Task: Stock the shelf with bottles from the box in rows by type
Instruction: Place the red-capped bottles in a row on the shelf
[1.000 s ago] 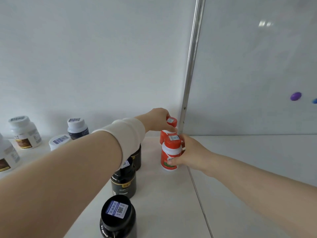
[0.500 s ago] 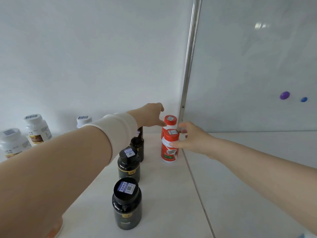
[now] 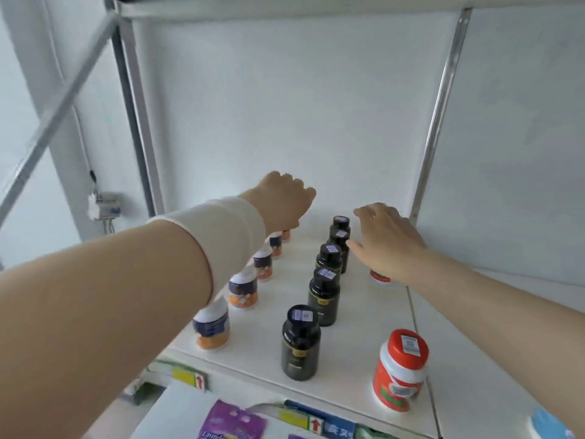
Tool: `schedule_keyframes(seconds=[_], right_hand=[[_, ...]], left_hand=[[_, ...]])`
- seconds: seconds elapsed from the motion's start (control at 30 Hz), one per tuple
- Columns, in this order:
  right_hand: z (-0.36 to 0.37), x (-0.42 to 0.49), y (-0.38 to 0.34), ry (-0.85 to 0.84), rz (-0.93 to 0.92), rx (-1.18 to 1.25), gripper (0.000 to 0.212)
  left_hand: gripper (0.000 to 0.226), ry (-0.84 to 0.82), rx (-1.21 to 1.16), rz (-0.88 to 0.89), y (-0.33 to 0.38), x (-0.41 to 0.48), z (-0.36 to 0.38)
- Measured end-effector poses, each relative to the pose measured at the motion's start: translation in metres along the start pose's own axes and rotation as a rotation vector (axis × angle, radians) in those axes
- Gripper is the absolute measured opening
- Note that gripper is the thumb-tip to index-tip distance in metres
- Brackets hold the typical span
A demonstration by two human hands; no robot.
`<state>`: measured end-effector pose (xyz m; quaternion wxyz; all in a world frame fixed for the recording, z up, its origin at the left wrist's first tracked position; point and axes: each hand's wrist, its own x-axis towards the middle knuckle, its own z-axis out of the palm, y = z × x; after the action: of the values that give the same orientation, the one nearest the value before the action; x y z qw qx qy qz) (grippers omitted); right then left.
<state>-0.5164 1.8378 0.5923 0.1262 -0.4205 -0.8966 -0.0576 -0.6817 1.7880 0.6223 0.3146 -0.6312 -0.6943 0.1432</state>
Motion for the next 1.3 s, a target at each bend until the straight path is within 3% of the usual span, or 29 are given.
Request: schedule_keyframes(seconds=[0.27, 0.5, 0.67, 0.8, 1.13, 1.3], right_hand=[[-0.011, -0.028, -0.152, 0.086, -0.305, 0.067, 0.046], [0.014, -0.062, -0.342, 0.041, -0.578, 0.112, 0.049], [0.095, -0.111, -0.488, -0.165, -0.727, 0.114, 0.046], [0.177, -0.145, -0.565, -0.3, -0.823, 0.059, 0.051], [0.347, -0.154, -0.654, -0.559, -1.052, -0.111, 0.045], [0.435, -0.143, -0.687, -0.746, -1.137, -0.159, 0.043]], left_hand=[[0.045, -0.192, 0.097, -0.237, -0.088, -0.17, 0.008], [0.046, -0.363, -0.002, -0.48, -0.16, -0.336, 0.061], [0.042, -0.529, -0.157, -0.64, -0.183, -0.48, 0.144], [0.039, -0.69, -0.236, -0.746, -0.171, -0.576, 0.23], [0.031, -0.973, -0.504, -0.841, -0.126, -0.665, 0.408], [0.028, -1.117, -0.69, -0.99, -0.104, -0.685, 0.497]])
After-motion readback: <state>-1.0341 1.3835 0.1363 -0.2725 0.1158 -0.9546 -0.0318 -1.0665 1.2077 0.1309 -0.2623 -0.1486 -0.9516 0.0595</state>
